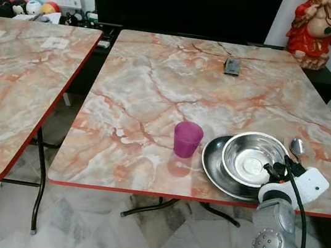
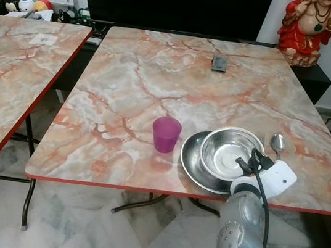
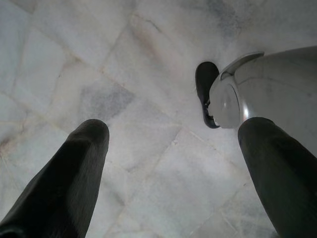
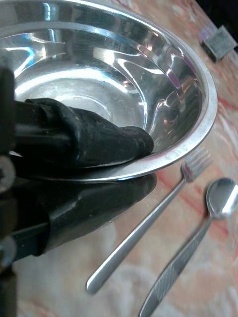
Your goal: Setting the table
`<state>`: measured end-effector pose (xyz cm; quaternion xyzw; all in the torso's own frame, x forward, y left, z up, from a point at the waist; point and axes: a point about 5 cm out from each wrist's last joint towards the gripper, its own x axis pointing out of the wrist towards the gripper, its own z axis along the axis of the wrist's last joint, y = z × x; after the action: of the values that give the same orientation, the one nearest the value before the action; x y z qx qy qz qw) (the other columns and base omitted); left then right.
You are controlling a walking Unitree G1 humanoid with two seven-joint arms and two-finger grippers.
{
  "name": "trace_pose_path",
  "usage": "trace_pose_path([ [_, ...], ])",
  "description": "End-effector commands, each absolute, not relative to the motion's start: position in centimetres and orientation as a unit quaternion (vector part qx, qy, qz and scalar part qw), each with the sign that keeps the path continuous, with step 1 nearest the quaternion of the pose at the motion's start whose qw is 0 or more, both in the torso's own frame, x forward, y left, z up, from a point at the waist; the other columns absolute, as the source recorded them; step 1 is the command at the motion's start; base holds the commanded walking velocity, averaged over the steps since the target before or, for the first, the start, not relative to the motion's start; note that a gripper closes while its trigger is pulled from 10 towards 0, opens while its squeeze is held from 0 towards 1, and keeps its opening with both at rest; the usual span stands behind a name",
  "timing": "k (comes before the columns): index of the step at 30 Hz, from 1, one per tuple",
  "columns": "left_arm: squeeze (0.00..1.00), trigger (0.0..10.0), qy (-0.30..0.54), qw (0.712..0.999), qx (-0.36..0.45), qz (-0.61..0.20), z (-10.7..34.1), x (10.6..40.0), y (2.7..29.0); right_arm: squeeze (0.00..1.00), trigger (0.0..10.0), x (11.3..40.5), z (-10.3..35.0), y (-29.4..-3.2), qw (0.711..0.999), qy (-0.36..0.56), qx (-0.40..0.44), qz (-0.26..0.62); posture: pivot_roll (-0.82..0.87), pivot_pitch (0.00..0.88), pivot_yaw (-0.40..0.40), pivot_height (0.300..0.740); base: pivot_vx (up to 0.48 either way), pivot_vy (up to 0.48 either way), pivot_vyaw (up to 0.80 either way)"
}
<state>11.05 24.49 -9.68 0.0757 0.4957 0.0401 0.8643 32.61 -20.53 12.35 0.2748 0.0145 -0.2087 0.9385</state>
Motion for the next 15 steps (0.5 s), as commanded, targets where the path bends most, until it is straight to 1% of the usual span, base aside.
trace_pose_path([
  [1,0.0,10.0,0.505,0.859,0.083,0.037,-9.8,10.3,24.9,0.0,10.0,33.0,12.9,-20.1,0.938,0.002,0.287,-0.193,0.01,0.108,0.018,0.74,0.0,0.0,0.0],
  [8,0.0,10.0,0.505,0.858,0.083,0.034,-9.8,10.2,24.9,0.0,10.0,33.4,12.1,-19.5,0.944,0.025,0.28,-0.172,0.0,0.107,0.02,0.74,0.0,0.0,0.0],
  [15,0.0,10.0,0.502,0.861,0.081,0.032,-9.7,10.9,24.6,0.0,10.0,34.1,12.1,-19.2,0.947,0.031,0.275,-0.165,0.01,0.107,0.018,0.74,0.0,0.0,0.0],
])
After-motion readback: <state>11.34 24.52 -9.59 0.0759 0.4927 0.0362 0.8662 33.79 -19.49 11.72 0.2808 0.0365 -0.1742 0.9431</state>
